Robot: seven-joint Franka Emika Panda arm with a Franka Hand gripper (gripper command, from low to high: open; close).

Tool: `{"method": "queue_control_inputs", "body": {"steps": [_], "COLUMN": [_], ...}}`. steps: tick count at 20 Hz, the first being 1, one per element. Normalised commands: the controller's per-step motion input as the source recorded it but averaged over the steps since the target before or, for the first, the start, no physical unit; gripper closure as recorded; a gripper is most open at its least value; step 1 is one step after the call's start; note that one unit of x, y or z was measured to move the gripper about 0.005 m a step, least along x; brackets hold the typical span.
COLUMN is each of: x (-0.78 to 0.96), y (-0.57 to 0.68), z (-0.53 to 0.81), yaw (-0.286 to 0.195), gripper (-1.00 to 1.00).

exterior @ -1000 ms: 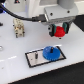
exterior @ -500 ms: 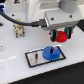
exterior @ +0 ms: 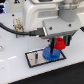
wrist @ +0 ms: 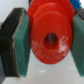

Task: Insert the blue gear onto the right peg, followed by the red gear

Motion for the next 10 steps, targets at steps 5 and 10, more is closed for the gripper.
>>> {"method": "queue_control_inputs", "body": {"steps": [5,10], "x": [0.2,0.03], "y": [-0.14,-0.06], "z": [-0.08,0.26], "yaw": [0.0,0.0], "gripper": [1.0,1.0]}}
